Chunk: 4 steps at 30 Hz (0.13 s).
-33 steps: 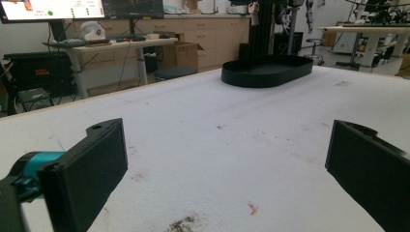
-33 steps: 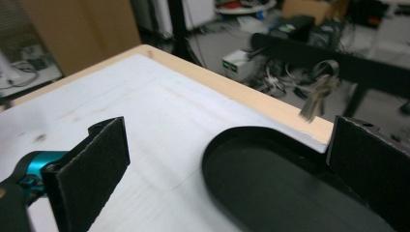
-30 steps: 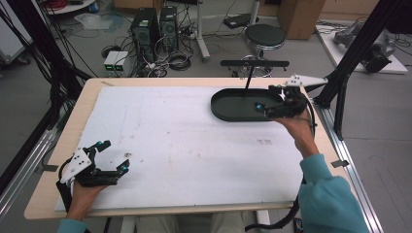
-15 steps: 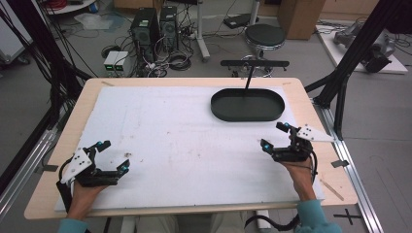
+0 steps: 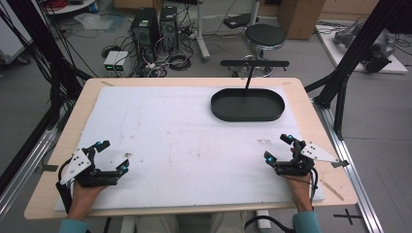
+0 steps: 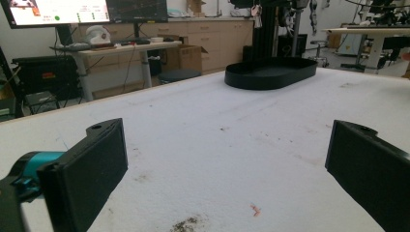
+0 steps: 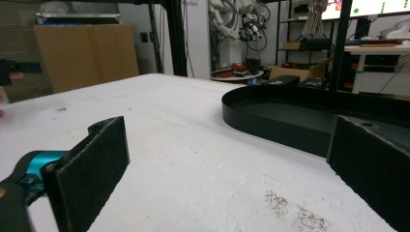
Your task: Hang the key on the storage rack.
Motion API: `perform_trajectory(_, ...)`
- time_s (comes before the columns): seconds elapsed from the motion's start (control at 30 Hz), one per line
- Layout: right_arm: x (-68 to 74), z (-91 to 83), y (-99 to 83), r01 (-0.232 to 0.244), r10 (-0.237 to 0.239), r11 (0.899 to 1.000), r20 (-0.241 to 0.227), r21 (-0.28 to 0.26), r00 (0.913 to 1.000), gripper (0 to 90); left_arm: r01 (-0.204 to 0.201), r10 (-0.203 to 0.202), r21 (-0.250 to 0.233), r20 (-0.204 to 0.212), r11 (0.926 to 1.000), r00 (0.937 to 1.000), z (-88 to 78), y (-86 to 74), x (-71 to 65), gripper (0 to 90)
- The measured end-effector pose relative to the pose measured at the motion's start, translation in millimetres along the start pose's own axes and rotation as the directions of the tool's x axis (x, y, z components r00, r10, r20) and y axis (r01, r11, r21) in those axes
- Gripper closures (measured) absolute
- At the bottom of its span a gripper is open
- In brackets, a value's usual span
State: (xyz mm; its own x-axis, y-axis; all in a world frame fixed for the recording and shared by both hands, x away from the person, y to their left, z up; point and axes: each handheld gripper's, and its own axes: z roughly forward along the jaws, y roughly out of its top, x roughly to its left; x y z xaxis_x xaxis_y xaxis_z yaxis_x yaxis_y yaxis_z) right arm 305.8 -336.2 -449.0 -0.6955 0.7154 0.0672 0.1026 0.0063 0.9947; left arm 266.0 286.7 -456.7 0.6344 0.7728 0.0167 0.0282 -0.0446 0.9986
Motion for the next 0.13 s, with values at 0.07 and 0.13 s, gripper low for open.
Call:
perform_trajectory(0.07, 1.7, 0.7, 0.0, 0.021, -0.021, 1.0, 0.007, 0.005, 0.9998, 0.6, -0.001, 0.001, -0.002, 0.003, 1.0, 1.0, -0.1, 0.0, -0.3, 1.7)
perform_trajectory(0.13, 3.2, 0.9, -0.1, 0.024, -0.024, 1.0, 0.016, 0.009, 0.9996, 0.6, -0.002, 0.002, -0.005, 0.006, 1.0, 1.0, -0.1, -0.1, -0.7, 1.7)
